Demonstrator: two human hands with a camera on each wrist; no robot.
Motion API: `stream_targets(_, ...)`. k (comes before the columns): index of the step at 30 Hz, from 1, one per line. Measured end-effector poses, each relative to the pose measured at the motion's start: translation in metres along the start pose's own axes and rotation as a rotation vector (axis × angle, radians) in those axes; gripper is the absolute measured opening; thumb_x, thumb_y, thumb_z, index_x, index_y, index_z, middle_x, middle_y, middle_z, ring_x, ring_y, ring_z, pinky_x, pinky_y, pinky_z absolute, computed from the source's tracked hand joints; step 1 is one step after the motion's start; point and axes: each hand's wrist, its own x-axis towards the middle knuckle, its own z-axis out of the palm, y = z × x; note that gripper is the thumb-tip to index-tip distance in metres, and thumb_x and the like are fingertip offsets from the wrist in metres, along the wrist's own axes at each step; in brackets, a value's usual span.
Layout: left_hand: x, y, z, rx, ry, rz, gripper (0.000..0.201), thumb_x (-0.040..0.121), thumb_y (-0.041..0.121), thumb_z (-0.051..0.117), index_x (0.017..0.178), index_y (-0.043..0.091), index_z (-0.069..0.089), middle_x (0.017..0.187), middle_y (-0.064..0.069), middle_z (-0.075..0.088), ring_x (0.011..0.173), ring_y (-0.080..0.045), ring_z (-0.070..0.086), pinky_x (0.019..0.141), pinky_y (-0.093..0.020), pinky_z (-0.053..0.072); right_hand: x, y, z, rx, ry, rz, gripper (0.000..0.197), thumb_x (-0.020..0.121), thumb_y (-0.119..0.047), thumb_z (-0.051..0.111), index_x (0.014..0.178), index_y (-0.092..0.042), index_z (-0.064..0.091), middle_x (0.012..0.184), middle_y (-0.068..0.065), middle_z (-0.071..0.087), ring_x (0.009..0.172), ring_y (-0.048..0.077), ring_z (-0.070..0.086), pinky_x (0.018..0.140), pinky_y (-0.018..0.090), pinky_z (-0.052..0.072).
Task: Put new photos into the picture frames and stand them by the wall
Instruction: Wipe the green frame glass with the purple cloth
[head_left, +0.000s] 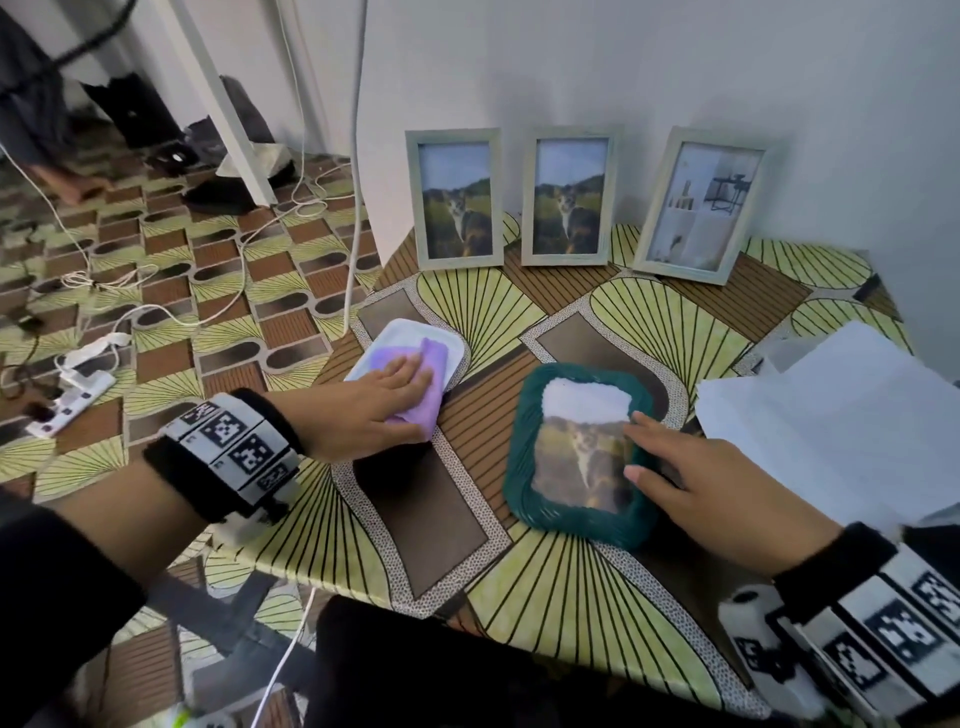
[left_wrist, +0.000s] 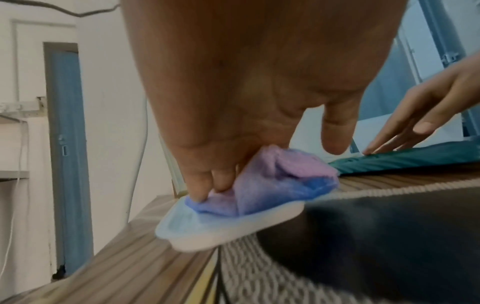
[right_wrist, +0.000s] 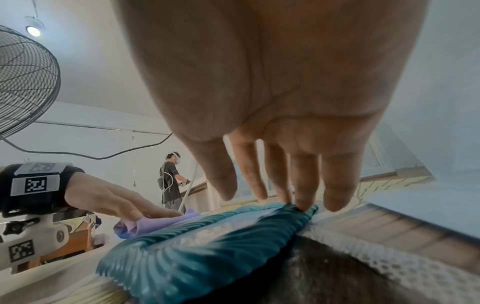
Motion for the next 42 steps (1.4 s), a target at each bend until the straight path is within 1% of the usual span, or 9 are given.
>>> stream_targets(3, -0.003, 0.013, -0.010, 0.006, 0.184, -0.027, 0.082, 0.089, 0.070, 0.026, 0.155, 0.036, -0.007, 0.164, 0.002, -0.008, 0.151, -0.018, 0.003, 0.123, -0.042, 0.013, -0.001, 0.000, -0.004, 0.070, 0.178, 0.069, 0.043, 0.094, -0.036, 0.058, 0.136, -0.029, 0.053, 0.109, -0.003, 0.070, 0.095, 0.014, 0.064, 0.086, 0.033, 0.052)
stream_targets(9, 0.004, 0.079, -0.007, -0.195, 0.538, 0.233, 0.046, 0.096, 0.046, 0.049, 0.141, 0.035, 0.047, 0.123, 0.005, 0.066, 0.108, -0.009, 0.060, 0.095, -0.029, 0.048, 0.009, 0.002, -0.013, 0.039, 0.184, 0.226, 0.018, 0.093, -0.040, 0.057, 0.102, -0.025, 0.059, 0.083, -0.010, 0.056, 0.077, 0.010, 0.055, 0.069, 0.033, 0.045)
stream_targets(12, 0.023, 0.101, 0.001, -0.184, 0.321, 0.211, 0.045, 0.094, 0.048, 0.053, 0.135, 0.030, 0.047, 0.119, 0.002, 0.060, 0.105, -0.014, 0.058, 0.097, -0.037, 0.048, 0.017, 0.001, -0.013, 0.010, 0.109, 0.291, 0.026, 0.094, -0.044, 0.053, 0.076, -0.028, 0.044, 0.079, -0.003, 0.048, 0.077, 0.018, 0.051, 0.064, 0.033, 0.038)
stream_targets(16, 0.043, 0.107, 0.008, -0.236, 0.239, 0.083, 0.065, 0.087, 0.049, 0.062, 0.141, 0.025, 0.034, 0.125, -0.004, 0.048, 0.116, -0.023, 0.051, 0.105, -0.040, 0.043, 0.022, 0.001, -0.007, 0.161, 0.073, 0.339, 0.032, 0.090, -0.041, 0.059, 0.085, -0.009, 0.063, 0.078, 0.006, 0.065, 0.073, 0.021, 0.062, 0.066, 0.036, 0.051)
stream_targets(21, 0.050, 0.101, 0.004, -0.430, 0.295, 0.132, 0.050, 0.077, 0.029, 0.081, 0.120, 0.024, 0.057, 0.081, 0.016, 0.059, 0.068, 0.002, 0.054, 0.065, -0.013, 0.041, 0.023, -0.002, -0.003, 0.217, 0.104, 0.362, 0.026, 0.088, -0.039, 0.062, 0.085, -0.013, 0.063, 0.080, 0.002, 0.065, 0.077, 0.019, 0.062, 0.073, 0.037, 0.053)
stream_targets(26, 0.044, 0.103, 0.002, -0.753, 0.282, 0.174, 0.057, 0.075, 0.004, 0.082, 0.122, 0.024, 0.058, 0.065, 0.019, 0.066, 0.056, 0.007, 0.060, 0.059, -0.011, 0.047, 0.018, 0.000, -0.006, 0.542, 0.141, 0.341, 0.010, 0.091, -0.028, 0.063, 0.096, -0.021, 0.059, 0.093, 0.001, 0.067, 0.087, 0.019, 0.066, 0.079, 0.039, 0.055)
stream_targets(31, 0.026, 0.109, -0.021, -1.038, 0.364, 0.206, 0.071, 0.079, -0.003, 0.076, 0.116, 0.051, 0.049, 0.078, 0.012, 0.065, 0.060, -0.002, 0.063, 0.066, -0.016, 0.055, 0.011, -0.004, -0.021, 1.247, 0.219, 0.382, 0.025, 0.096, -0.011, 0.057, 0.118, -0.019, 0.049, 0.106, 0.015, 0.072, 0.093, 0.029, 0.071, 0.082, 0.048, 0.057)
stream_targets(35, 0.011, 0.110, -0.056, -1.339, 0.305, 0.210, 0.069, 0.075, -0.002, 0.076, 0.133, 0.030, 0.057, 0.110, -0.011, 0.060, 0.083, -0.020, 0.073, 0.071, -0.026, 0.060, 0.005, -0.017, -0.061, 1.587, 0.320, 0.290, 0.020, 0.097, -0.003, 0.051, 0.116, -0.010, 0.053, 0.103, 0.020, 0.071, 0.080, 0.031, 0.070, 0.064, 0.041, 0.059)
stream_targets(42, 0.013, 0.105, -0.117, -1.691, 0.126, 0.350, 0.061, 0.079, -0.004, 0.067, 0.136, 0.005, 0.049, 0.121, -0.018, 0.068, 0.105, -0.029, 0.070, 0.077, -0.028, 0.060, 0.005, -0.037, -0.115, 1.785, 0.097, 0.150, 0.034, 0.100, -0.011, 0.038, 0.126, 0.002, 0.057, 0.120, 0.023, 0.066, 0.098, 0.033, 0.070, 0.073, 0.040, 0.061)
